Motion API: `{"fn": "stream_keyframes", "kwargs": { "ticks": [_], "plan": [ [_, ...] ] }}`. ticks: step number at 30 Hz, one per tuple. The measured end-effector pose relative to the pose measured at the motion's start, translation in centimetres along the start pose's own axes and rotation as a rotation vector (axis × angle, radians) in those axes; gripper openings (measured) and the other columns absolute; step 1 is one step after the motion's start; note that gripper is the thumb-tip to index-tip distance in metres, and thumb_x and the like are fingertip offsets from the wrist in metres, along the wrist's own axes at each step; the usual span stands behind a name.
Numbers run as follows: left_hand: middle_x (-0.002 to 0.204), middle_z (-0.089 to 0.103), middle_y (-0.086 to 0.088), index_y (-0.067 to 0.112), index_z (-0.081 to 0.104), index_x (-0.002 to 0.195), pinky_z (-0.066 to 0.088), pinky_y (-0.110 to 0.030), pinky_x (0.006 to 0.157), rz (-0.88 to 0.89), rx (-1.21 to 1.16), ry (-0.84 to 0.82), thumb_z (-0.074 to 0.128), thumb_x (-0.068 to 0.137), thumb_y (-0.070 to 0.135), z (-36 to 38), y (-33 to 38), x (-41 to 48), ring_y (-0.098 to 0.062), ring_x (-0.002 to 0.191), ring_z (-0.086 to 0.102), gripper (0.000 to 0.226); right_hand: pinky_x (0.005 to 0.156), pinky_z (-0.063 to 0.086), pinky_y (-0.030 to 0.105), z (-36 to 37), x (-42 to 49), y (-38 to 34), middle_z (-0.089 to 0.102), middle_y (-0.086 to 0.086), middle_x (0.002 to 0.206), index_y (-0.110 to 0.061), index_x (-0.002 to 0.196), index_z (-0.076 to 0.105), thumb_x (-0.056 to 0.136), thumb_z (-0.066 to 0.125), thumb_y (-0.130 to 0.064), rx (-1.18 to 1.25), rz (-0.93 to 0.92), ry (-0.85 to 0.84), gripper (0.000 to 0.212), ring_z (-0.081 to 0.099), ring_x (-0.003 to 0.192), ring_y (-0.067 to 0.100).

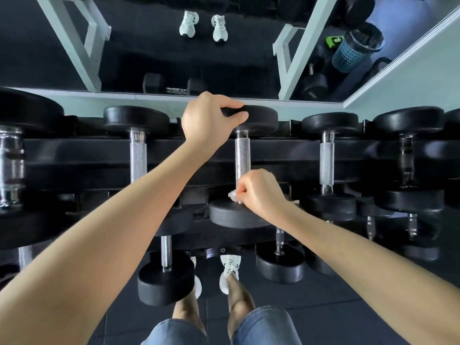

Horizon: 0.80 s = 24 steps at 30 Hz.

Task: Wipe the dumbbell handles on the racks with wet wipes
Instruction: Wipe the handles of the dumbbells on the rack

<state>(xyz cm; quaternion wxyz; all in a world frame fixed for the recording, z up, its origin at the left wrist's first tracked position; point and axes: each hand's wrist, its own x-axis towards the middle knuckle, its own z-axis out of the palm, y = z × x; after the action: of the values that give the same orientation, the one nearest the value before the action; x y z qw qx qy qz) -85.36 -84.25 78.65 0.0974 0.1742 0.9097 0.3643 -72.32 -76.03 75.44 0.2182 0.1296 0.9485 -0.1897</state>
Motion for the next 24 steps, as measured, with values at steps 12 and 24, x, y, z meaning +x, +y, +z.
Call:
{"fn": "stream_keyframes", "kwargs": {
  "ticks": [12,24],
  "plan": [
    [0.102,0.067,0.011,0.039,0.069,0.104,0.035,-0.02,0.05,0.003,0.001,0.003,0.065,0.082,0.05,0.1,-0.1,0.3,-0.008,0.081,0.059,0.026,0.056,0.047,0.039,0.2,0.1,1.0,0.056,0.015,0.055,0.007,0.062,0.055,0.089,0.063,-0.029,0.131,-0.051,0.165,0.046,0.047,0.05,0.026],
    [0.094,0.066,0.009,0.04,0.069,0.105,0.04,-0.023,0.055,0.011,-0.001,0.015,0.065,0.081,0.051,0.3,-0.3,0.2,-0.01,0.082,0.061,0.026,0.062,0.042,0.026,0.6,0.3,0.9,0.061,-0.007,0.066,-0.011,0.08,0.074,0.091,0.062,-0.03,0.308,-0.017,0.347,0.025,0.054,0.061,0.007]
  ]
}}
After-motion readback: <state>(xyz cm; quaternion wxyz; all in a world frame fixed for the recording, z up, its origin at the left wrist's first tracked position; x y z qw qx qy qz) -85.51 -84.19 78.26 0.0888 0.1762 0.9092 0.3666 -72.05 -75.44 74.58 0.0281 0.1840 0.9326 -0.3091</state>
